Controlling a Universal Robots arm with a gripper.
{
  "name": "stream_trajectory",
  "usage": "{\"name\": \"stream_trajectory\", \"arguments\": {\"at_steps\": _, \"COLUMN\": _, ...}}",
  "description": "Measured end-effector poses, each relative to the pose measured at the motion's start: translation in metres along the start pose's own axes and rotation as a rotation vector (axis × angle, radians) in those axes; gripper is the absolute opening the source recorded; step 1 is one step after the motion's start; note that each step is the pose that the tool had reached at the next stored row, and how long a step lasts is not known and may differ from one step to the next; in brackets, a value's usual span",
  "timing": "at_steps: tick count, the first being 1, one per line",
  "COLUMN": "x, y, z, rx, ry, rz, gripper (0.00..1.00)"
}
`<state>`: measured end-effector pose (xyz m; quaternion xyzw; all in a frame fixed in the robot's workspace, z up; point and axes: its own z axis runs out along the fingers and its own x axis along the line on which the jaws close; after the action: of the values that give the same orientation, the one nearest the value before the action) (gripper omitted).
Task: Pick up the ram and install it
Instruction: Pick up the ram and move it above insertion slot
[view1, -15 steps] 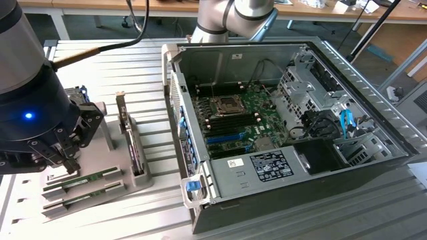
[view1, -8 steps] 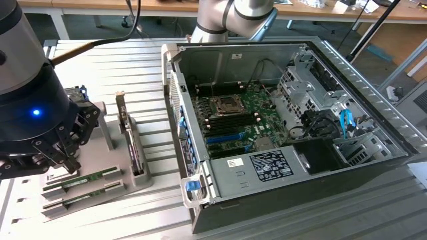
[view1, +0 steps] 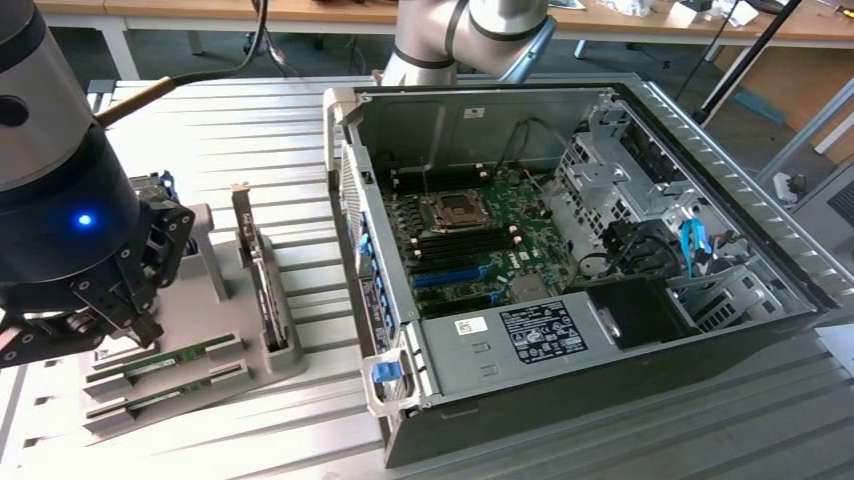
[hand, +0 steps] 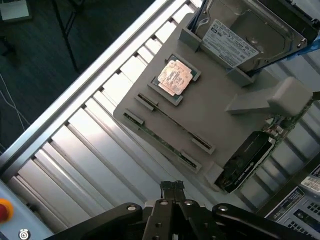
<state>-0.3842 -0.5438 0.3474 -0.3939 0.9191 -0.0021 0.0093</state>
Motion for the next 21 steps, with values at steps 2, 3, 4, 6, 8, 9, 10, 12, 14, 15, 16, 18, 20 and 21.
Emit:
{"name": "stream_trajectory", "arguments": {"at_steps": 2, "x": 0.0, "y": 0.0, "z": 0.0001, "rx": -0.0005, "ry": -0.0004, "rz": -0.032, "gripper": 0.11}}
{"name": "stream_trajectory", "arguments": {"at_steps": 3, "x": 0.0, "y": 0.0, "z": 0.0001, "rx": -0.0007, "ry": -0.0005, "rz": -0.047, "gripper": 0.11}}
{"name": "stream_trajectory", "arguments": {"at_steps": 4, "x": 0.0, "y": 0.0, "z": 0.0001, "rx": -0.001, "ry": -0.0007, "rz": -0.062, "gripper": 0.11}}
{"name": "stream_trajectory", "arguments": {"at_steps": 6, "x": 0.0, "y": 0.0, "z": 0.0002, "rx": -0.0017, "ry": -0.0011, "rz": -0.106, "gripper": 0.11}}
{"name": "stream_trajectory", "arguments": {"at_steps": 8, "x": 0.0, "y": 0.0, "z": 0.0002, "rx": -0.0022, "ry": -0.0015, "rz": -0.143, "gripper": 0.11}}
{"name": "stream_trajectory", "arguments": {"at_steps": 9, "x": 0.0, "y": 0.0, "z": 0.0003, "rx": -0.0025, "ry": -0.0017, "rz": -0.159, "gripper": 0.11}}
{"name": "stream_trajectory", "arguments": {"at_steps": 10, "x": 0.0, "y": 0.0, "z": 0.0003, "rx": -0.0027, "ry": -0.0019, "rz": -0.177, "gripper": 0.11}}
{"name": "stream_trajectory", "arguments": {"at_steps": 12, "x": 0.0, "y": 0.0, "z": 0.0004, "rx": -0.0033, "ry": -0.0023, "rz": -0.214, "gripper": 0.11}}
{"name": "stream_trajectory", "arguments": {"at_steps": 14, "x": 0.0001, "y": 0.0, "z": 0.0006, "rx": -0.0039, "ry": -0.0026, "rz": -0.25, "gripper": 0.11}}
{"name": "stream_trajectory", "arguments": {"at_steps": 15, "x": 0.0, "y": 0.0, "z": 0.0009, "rx": -0.0042, "ry": -0.0029, "rz": -0.268, "gripper": 0.11}}
{"name": "stream_trajectory", "arguments": {"at_steps": 16, "x": 0.0, "y": 0.0, "z": 0.0012, "rx": -0.0044, "ry": -0.0032, "rz": -0.286, "gripper": 0.11}}
{"name": "stream_trajectory", "arguments": {"at_steps": 18, "x": 0.0, "y": 0.0, "z": 0.002, "rx": -0.005, "ry": -0.0036, "rz": -0.323, "gripper": 0.11}}
{"name": "stream_trajectory", "arguments": {"at_steps": 20, "x": 0.0001, "y": 0.0, "z": 0.0029, "rx": -0.0057, "ry": -0.004, "rz": -0.365, "gripper": 0.11}}
{"name": "stream_trajectory", "arguments": {"at_steps": 21, "x": 0.0001, "y": 0.0, "z": 0.0033, "rx": -0.0061, "ry": -0.0042, "rz": -0.39, "gripper": 0.11}}
